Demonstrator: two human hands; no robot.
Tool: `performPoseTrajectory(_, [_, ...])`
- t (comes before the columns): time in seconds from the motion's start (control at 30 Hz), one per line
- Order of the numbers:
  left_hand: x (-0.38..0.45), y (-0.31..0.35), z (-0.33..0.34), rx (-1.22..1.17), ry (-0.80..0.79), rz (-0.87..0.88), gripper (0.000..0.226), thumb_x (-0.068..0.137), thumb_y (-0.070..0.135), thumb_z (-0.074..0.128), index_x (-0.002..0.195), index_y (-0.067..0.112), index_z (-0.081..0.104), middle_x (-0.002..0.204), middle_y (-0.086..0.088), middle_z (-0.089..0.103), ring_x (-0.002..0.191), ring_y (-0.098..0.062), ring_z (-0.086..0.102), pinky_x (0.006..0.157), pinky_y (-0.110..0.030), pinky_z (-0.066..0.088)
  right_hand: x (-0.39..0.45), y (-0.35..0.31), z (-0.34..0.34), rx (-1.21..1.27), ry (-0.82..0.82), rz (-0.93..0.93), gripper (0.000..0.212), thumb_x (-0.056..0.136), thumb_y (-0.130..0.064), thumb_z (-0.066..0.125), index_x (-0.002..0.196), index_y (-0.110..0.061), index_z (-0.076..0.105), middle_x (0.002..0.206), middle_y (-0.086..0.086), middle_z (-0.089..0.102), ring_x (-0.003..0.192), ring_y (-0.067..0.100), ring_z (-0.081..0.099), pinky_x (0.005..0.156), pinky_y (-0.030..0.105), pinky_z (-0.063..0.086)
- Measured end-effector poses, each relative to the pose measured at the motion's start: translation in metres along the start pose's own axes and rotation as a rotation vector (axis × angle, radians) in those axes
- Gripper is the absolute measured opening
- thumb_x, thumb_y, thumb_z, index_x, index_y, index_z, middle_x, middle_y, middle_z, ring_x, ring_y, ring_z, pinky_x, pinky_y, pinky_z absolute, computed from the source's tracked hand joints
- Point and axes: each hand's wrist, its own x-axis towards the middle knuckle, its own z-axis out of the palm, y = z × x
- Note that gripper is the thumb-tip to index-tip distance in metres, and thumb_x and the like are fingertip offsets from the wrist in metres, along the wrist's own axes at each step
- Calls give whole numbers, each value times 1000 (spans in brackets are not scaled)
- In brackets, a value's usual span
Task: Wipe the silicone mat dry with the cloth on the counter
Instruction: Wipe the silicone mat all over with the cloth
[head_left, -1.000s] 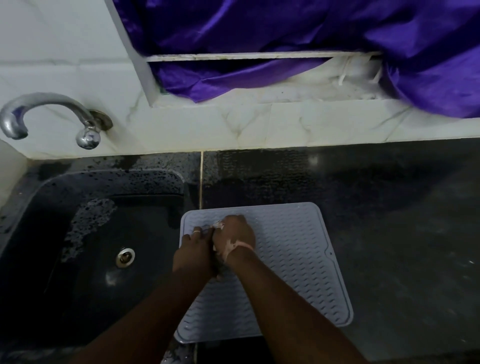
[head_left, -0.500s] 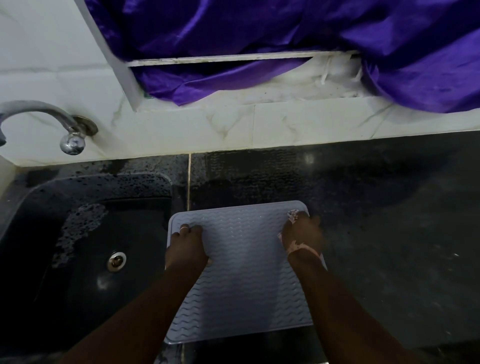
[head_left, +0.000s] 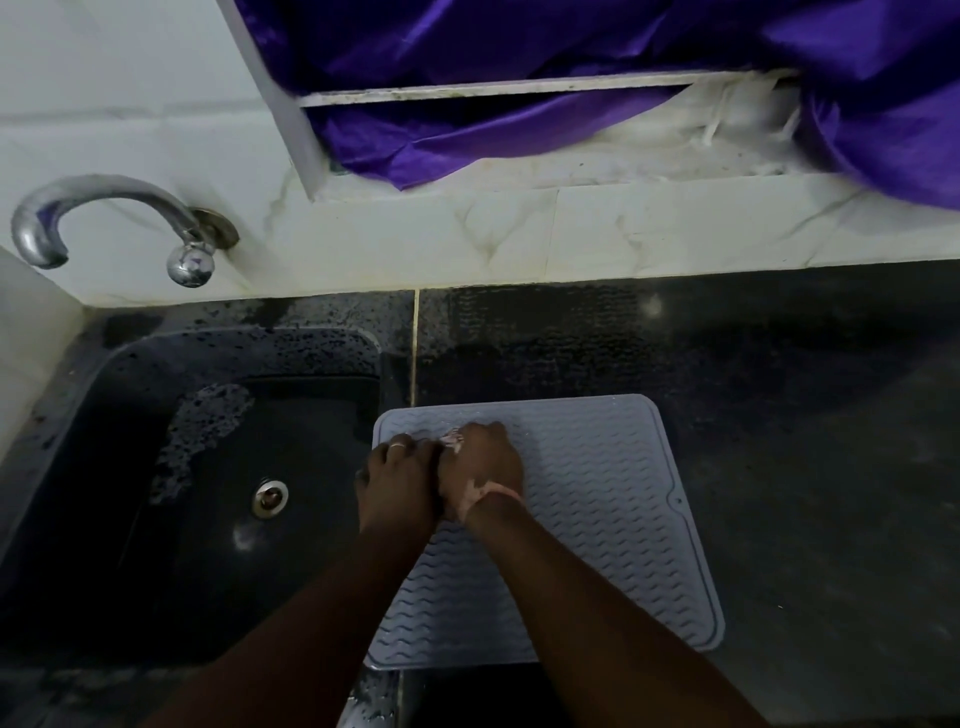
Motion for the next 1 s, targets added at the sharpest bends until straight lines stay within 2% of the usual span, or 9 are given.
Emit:
performPoseTrajectory(0.07, [-2, -2, 0, -46, 26, -1, 57, 81, 40, 70, 134, 36, 50, 143, 1, 42, 134, -28, 39, 104, -54, 43, 6, -7, 1, 96, -108, -20, 24, 91, -32, 57, 97, -13, 71, 105, 8, 66, 94, 27, 66, 83, 30, 53])
performPoseTrajectory(0.13, [-3, -5, 0, -71, 0, 1, 68, 76, 45, 75, 137, 40, 46, 145, 3, 40, 134, -28, 38, 104, -53, 42, 14, -1, -10, 238, -166, -1, 21, 89, -31, 59, 84, -14, 71, 92, 4, 72, 89, 25, 68, 80, 28, 52])
performPoseTrajectory(0.27, [-1, -12, -4, -168, -14, -54, 79, 75, 45, 78, 145, 36, 41, 152, 1, 37, 136, -28, 37, 109, -48, 40, 23, 41, -41, 366, 63, 150, 15, 88, -27, 59, 84, -22, 73, 74, -14, 69, 73, 9, 66, 67, 17, 48])
performPoseTrajectory(0.33, [2, -20, -8, -212, 42, -112, 80, 77, 41, 77, 147, 31, 39, 152, -3, 36, 134, -29, 39, 107, -47, 42, 29, 66, -57, 344, 149, 263, 19, 90, -24, 54, 94, -20, 72, 89, -5, 73, 81, 18, 69, 73, 23, 56])
performPoseTrajectory(0.4, [3, -29, -11, -200, 28, -168, 85, 77, 42, 77, 149, 30, 34, 153, -6, 36, 135, -32, 39, 106, -51, 43, 33, 87, -68, 78, 237, 313, 26, 93, -22, 48, 102, -10, 69, 107, 13, 67, 93, 31, 64, 77, 30, 51])
performPoseTrajectory(0.53, [5, -33, -10, -246, -29, -265, 93, 76, 47, 77, 151, 28, 24, 145, -13, 44, 131, -36, 46, 100, -55, 47, 31, 91, -61, -185, 274, 269, 28, 97, -25, 46, 105, -9, 66, 111, 11, 64, 97, 25, 60, 72, 29, 43])
performPoseTrajectory(0.63, [7, -33, -6, -287, -35, -265, 84, 81, 45, 74, 146, 23, 25, 134, -13, 53, 118, -32, 58, 91, -49, 53, 30, 70, -48, -116, 320, 304, 27, 95, -21, 47, 98, -4, 67, 106, 17, 64, 94, 28, 60, 71, 31, 48])
performPoseTrajectory(0.83, [13, -36, -6, -314, -32, -250, 65, 82, 45, 72, 133, 23, 39, 120, -7, 59, 106, -26, 62, 82, -44, 55, 16, 10, -11, 13, 218, 302, 30, 94, -29, 51, 108, -7, 65, 111, 15, 60, 95, 29, 65, 78, 33, 53])
performPoseTrajectory(1.0, [13, -36, -5, -183, -4, -255, 59, 94, 32, 60, 145, 20, 32, 125, -11, 58, 106, -27, 63, 80, -45, 57, 7, -42, 22, 97, 40, 159, 29, 91, -33, 54, 105, -12, 68, 109, 9, 65, 97, 26, 67, 80, 30, 52])
